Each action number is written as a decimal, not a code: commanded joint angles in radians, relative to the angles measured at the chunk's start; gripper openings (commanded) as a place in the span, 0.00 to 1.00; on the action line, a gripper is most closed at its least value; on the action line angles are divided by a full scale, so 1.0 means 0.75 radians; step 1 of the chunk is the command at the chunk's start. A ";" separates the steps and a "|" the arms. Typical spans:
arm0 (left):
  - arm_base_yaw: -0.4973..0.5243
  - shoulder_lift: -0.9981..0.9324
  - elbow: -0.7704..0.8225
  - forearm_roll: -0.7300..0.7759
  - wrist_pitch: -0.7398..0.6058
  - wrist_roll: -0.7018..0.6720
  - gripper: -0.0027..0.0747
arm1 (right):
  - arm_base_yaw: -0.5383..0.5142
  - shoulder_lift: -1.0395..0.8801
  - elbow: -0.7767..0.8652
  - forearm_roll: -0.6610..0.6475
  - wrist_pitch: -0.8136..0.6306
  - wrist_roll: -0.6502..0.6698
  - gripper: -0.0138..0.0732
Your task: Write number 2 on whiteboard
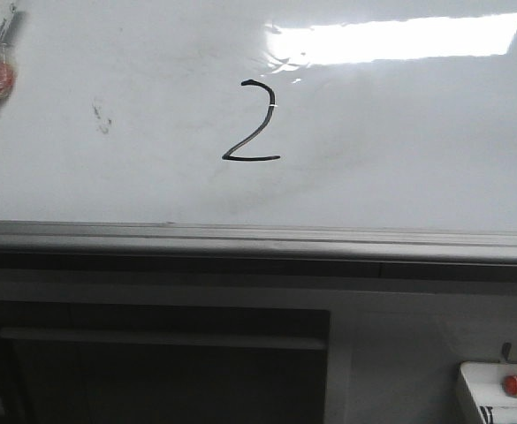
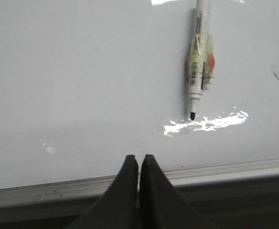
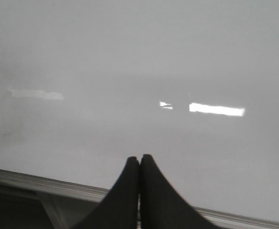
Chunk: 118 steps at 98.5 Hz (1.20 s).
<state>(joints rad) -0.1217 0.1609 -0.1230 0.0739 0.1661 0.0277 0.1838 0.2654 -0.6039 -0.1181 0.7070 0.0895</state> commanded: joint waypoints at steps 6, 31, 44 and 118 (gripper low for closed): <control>0.047 -0.124 0.100 -0.099 -0.221 -0.014 0.01 | -0.006 0.012 -0.033 -0.022 -0.094 0.000 0.08; 0.054 -0.256 0.208 -0.149 -0.326 -0.014 0.01 | -0.006 0.012 -0.033 -0.022 -0.094 0.000 0.08; 0.054 -0.256 0.208 -0.149 -0.329 -0.014 0.01 | -0.006 0.012 -0.033 -0.022 -0.094 0.000 0.08; 0.054 -0.256 0.208 -0.149 -0.329 -0.014 0.01 | -0.021 -0.038 -0.004 -0.022 -0.124 0.000 0.08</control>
<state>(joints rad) -0.0788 -0.0046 0.0013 -0.0278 0.0000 0.0277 0.1838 0.2561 -0.5996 -0.1181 0.7072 0.0895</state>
